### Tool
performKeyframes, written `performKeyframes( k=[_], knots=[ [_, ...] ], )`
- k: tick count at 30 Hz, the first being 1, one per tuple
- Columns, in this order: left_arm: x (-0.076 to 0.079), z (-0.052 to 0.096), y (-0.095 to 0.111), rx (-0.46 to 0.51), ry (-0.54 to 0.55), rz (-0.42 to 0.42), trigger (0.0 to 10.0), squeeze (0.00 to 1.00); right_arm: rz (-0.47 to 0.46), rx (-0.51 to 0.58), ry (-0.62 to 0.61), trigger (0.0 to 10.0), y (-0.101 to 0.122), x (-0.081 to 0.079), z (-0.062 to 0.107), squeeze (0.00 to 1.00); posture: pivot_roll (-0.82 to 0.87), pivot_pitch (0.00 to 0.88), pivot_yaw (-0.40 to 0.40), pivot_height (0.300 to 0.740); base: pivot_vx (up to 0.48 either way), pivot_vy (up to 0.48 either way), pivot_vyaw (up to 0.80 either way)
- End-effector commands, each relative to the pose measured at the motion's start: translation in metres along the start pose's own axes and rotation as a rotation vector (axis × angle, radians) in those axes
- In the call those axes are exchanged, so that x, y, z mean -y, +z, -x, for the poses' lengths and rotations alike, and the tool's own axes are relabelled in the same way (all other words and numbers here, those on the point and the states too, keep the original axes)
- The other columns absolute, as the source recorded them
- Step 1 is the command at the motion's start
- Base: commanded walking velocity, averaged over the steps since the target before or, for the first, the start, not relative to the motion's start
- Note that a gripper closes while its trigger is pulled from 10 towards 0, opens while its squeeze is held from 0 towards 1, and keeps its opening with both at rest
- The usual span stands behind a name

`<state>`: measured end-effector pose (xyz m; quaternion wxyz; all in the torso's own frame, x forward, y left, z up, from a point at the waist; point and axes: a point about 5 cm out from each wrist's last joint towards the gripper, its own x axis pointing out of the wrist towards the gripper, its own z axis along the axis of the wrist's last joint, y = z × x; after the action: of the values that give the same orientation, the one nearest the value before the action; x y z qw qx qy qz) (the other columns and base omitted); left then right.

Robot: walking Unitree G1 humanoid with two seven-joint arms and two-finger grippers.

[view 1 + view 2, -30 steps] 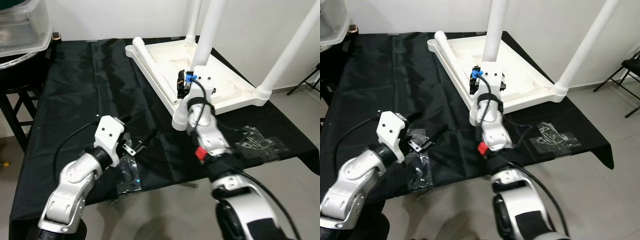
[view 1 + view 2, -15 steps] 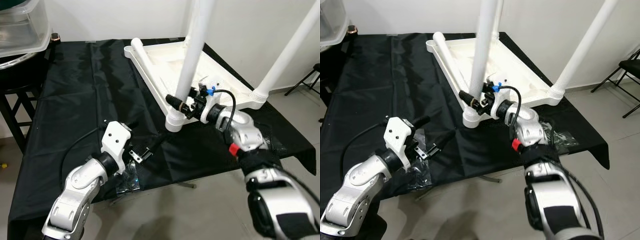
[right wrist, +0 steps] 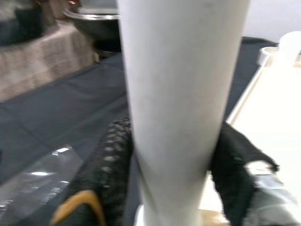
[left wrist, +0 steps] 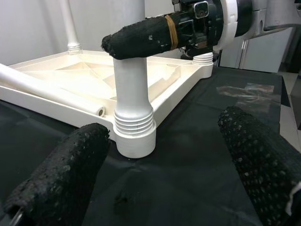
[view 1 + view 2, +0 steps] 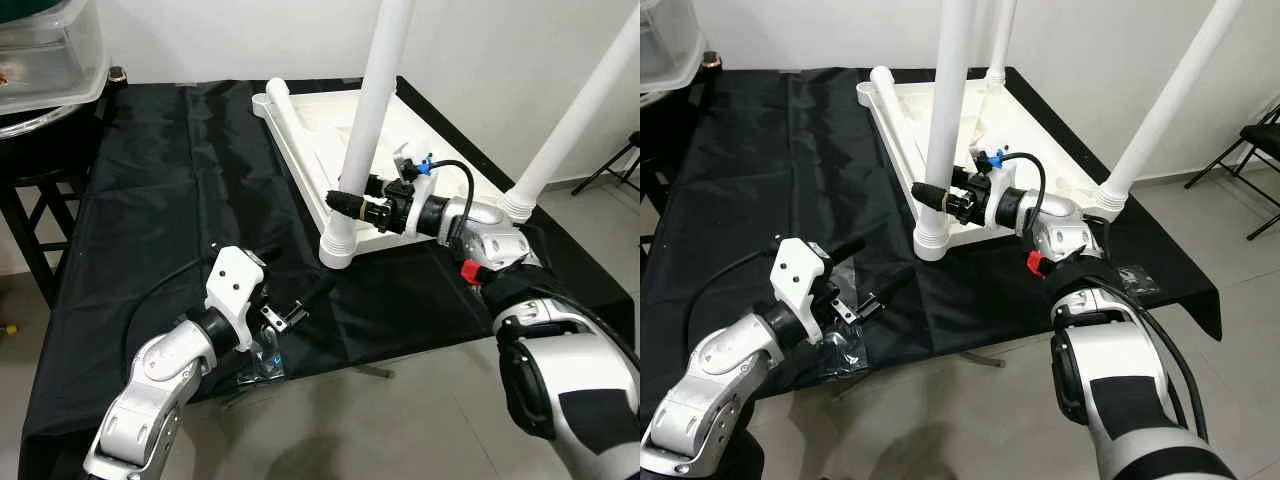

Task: Building children table

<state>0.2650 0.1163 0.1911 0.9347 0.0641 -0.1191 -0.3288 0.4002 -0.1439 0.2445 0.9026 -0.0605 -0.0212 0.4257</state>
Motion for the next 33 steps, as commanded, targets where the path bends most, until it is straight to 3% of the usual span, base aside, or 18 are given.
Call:
performKeyframes(
  k=[1, 2, 3, 5, 6, 8, 9, 12, 13, 15, 17, 18, 22, 25, 26, 29, 30, 33],
  knots=[
    [0.002, 0.002, 0.0, -0.007, -0.007, -0.003, 10.0, 0.0, 0.03, -0.008, -0.039, 0.0, -0.003, 0.0, -0.003, 0.0, 0.09, 0.116, -0.09, 0.74, 0.0, 0.0, 0.0],
    [0.001, 0.002, 0.0, -0.008, -0.003, -0.005, 10.0, 0.0, 0.029, 0.001, -0.128, 0.0, -0.004, 0.002, -0.005, 0.0, 0.09, 0.116, -0.09, 0.74, 0.0, 0.0, 0.0],
    [0.001, 0.001, -0.001, -0.009, 0.002, -0.008, 10.0, 0.0, 0.02, -0.005, -0.293, 0.0, -0.009, 0.007, -0.006, 0.0, 0.09, 0.117, -0.09, 0.74, 0.0, 0.0, 0.0],
    [0.001, 0.001, -0.001, -0.009, 0.002, -0.008, 10.0, 0.0, 0.02, -0.005, -0.293, 0.0, -0.009, 0.007, -0.006, 0.0, 0.09, 0.117, -0.09, 0.74, 0.0, 0.0, 0.0],
    [0.0, 0.001, -0.001, -0.008, 0.006, -0.01, 10.0, 0.0, 0.021, -0.008, -0.372, 0.0, -0.011, 0.009, -0.006, 0.0, 0.08, 0.117, -0.085, 0.74, 0.0, 0.0, 0.0],
    [-0.001, 0.0, -0.001, -0.008, 0.007, -0.011, 10.0, 0.0, 0.031, -0.028, -0.681, 0.0, -0.017, 0.015, -0.003, 0.0, 0.08, 0.117, -0.084, 0.74, 0.0, 0.0, 0.0],
    [-0.001, 0.0, -0.001, -0.008, 0.007, -0.011, 10.0, 0.0, 0.031, -0.028, -0.681, 0.0, -0.017, 0.015, -0.003, 0.0, 0.08, 0.117, -0.084, 0.74, 0.0, 0.0, 0.0],
    [-0.002, -0.002, -0.001, -0.006, 0.007, -0.013, 10.0, 0.0, -0.001, -0.031, -0.913, 0.0, -0.024, 0.008, -0.006, 0.0, 0.08, 0.118, -0.078, 0.74, 0.0, 0.0, 0.0],
    [-0.002, -0.002, -0.001, -0.006, 0.007, -0.013, 10.0, 0.0, -0.001, -0.031, -0.913, 0.0, -0.024, 0.008, -0.006, 0.0, 0.08, 0.118, -0.078, 0.74, 0.0, 0.0, 0.0],
    [-0.002, -0.003, 0.0, -0.004, 0.006, -0.015, 10.0, 0.0, -0.102, -0.018, -1.033, 0.0, -0.031, -0.008, -0.01, 0.0, 0.08, 0.119, -0.083, 0.74, 0.0, 0.0, 0.0],
    [-0.002, -0.003, 0.0, -0.004, 0.007, -0.016, 10.0, 0.0, -0.14, -0.006, -1.067, 0.0, -0.034, -0.016, -0.012, 0.0, 0.08, 0.118, -0.084, 0.74, 0.0, 0.0, 0.0],
    [-0.002, -0.003, 0.0, -0.004, 0.008, -0.016, 10.0, 0.0, -0.188, 0.004, -1.103, 0.0, -0.036, -0.027, -0.015, 0.0, 0.08, 0.12, -0.086, 0.74, 0.0, 0.0, 0.0],
    [-0.002, -0.002, -0.001, -0.007, 0.014, -0.012, 10.0, 0.0, -0.219, 0.058, -1.143, 0.0, -0.028, -0.046, -0.023, 0.0, 0.08, 0.122, -0.085, 0.74, 0.0, 0.0, 0.0],
    [-0.002, -0.001, -0.002, -0.009, 0.015, -0.01, 10.0, 0.0, -0.21, 0.083, -1.133, 0.0, -0.023, -0.047, -0.025, 0.0, 0.08, 0.122, -0.085, 0.74, 0.0, 0.0, 0.0],
    [-0.002, -0.001, -0.002, -0.011, 0.015, -0.011, 10.0, 0.0, -0.172, 0.117, -1.126, 10.0, -0.016, -0.045, -0.025, 0.0, 0.08, 0.125, -0.083, 0.74, 0.0, 0.0, 0.0],
    [-0.003, -0.001, -0.003, -0.013, 0.015, -0.012, 10.0, 0.0, -0.1, 0.16, -1.089, 10.0, -0.005, -0.041, -0.024, 0.0, 0.08, 0.125, -0.083, 0.74, 0.0, 0.0, 0.0],
    [-0.004, -0.001, -0.003, -0.011, 0.02, -0.012, 10.0, 0.0, -0.02, 0.182, -1.111, 10.0, 0.001, -0.033, -0.016, 1.0, 0.07, 0.128, -0.083, 0.74, 0.0, 0.0, 0.0],
    [-0.005, -0.002, -0.002, -0.009, 0.026, -0.016, 10.0, 0.0, 0.056, 0.185, -1.146, 10.0, 0.006, -0.025, -0.005, 1.0, 0.07, 0.128, -0.083, 0.74, 0.0, 0.0, 0.0]
  ],
)
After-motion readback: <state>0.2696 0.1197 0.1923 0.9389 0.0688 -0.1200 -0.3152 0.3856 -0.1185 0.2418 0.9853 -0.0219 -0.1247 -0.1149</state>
